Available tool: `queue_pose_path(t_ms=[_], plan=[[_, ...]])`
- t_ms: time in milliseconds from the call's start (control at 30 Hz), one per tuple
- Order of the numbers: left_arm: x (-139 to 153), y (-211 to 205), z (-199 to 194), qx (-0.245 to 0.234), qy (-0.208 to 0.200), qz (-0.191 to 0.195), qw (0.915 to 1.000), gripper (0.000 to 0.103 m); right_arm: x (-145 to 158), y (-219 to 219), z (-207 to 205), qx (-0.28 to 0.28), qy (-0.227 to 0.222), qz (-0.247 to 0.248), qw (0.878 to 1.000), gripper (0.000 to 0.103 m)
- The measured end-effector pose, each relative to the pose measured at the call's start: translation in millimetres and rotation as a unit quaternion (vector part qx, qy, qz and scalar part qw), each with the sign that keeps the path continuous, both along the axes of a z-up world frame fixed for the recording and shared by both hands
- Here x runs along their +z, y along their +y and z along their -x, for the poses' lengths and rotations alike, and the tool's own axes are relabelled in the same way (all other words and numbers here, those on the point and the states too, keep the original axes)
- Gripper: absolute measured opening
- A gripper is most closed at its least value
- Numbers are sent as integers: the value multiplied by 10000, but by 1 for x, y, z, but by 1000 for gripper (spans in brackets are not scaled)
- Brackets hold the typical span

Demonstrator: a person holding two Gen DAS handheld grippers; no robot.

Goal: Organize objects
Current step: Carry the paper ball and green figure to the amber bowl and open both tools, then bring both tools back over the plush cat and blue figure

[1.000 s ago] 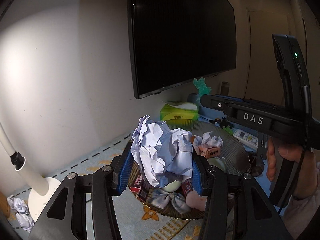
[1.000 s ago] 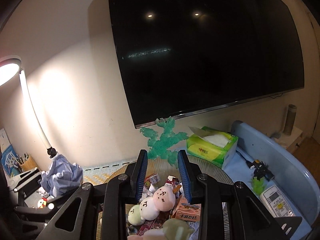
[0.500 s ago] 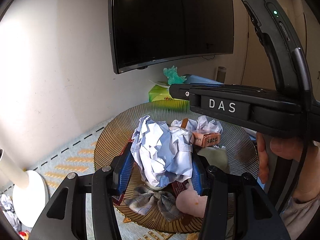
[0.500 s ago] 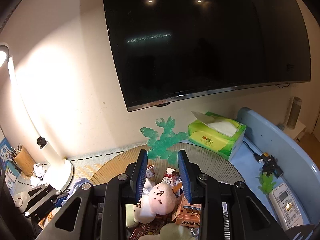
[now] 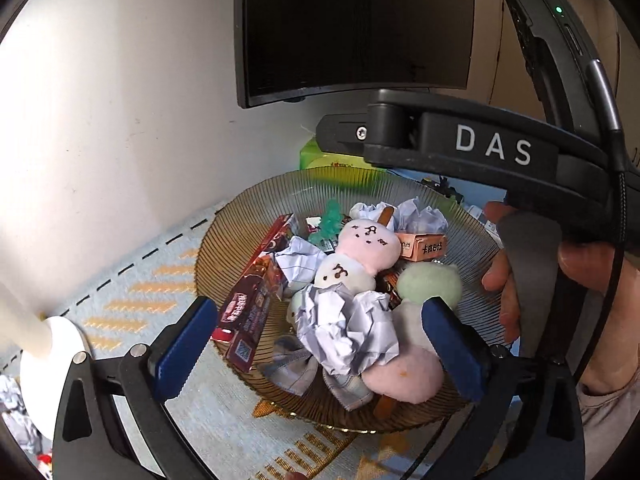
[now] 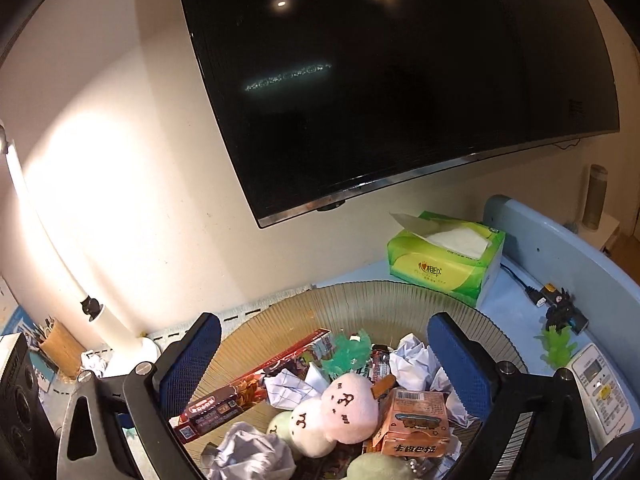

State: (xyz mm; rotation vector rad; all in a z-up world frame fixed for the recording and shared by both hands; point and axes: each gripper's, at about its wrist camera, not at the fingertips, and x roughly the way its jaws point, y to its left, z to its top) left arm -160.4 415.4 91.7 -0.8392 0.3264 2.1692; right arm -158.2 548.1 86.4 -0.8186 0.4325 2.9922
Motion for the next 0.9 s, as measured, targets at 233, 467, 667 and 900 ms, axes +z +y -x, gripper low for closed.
queue_pose_path(t_ms=[233,467,667,900], plan=[[40,-50,-15,239,296,-95,9992,103,28,-20,-22,23,215,69,9997,103],[78,-137,-25,842,642,-62,9944,103,60,-64,-45,284,407,13,9988,103],[52,-211,-4,1612,530,118,9854,103,69,-119,-50,746,395,-165,9963,103],[-14,-295,12,2517,-274,62,9674,103,35,-192,-41,1324,5,-340,9906,103]])
